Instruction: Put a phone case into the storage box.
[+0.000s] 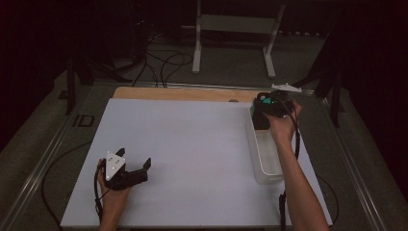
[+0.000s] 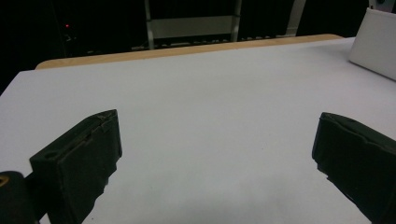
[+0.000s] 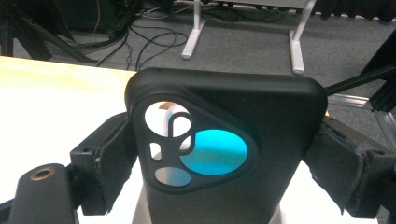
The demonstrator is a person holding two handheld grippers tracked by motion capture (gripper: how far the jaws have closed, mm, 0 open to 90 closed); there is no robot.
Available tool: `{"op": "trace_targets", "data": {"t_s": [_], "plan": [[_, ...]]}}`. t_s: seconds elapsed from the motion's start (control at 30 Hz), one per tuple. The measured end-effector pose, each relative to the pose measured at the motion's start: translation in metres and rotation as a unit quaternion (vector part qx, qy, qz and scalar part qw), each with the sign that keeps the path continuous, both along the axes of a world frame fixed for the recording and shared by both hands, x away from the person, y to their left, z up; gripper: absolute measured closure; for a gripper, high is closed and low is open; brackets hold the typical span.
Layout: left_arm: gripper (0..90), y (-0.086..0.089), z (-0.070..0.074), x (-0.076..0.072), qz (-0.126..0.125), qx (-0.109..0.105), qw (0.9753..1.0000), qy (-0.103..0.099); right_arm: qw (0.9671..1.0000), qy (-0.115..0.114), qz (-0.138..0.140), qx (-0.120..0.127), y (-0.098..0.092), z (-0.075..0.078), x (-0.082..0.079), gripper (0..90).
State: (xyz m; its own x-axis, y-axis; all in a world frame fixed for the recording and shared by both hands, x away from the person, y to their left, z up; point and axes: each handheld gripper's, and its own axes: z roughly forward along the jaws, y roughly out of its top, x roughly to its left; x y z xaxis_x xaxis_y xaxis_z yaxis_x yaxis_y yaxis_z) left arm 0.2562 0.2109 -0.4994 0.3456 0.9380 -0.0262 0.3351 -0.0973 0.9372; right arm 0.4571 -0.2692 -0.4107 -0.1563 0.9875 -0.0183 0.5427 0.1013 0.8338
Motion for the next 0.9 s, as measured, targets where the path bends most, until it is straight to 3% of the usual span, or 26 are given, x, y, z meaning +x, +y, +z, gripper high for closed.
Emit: {"op": "trace_targets", "data": {"t_s": [0.43,0.7,0.9], "plan": [[1.8,0.0,0.0,0.0,-0.002,0.001,1.0,0.001,0.9997,0.015,0.0,-0.019,0.006,-0.012,0.006,13.1],[1.9,0.0,0.0,0.0,0.0,0.0,1.0,-0.001,0.9993,0.031,-0.005,-0.018,0.007,-0.019,0.01,12.8],[1.9,0.0,0.0,0.0,0.0,0.0,1.0,-0.001,0.9995,0.027,-0.009,-0.01,0.004,-0.022,0.01,12.6]]}}
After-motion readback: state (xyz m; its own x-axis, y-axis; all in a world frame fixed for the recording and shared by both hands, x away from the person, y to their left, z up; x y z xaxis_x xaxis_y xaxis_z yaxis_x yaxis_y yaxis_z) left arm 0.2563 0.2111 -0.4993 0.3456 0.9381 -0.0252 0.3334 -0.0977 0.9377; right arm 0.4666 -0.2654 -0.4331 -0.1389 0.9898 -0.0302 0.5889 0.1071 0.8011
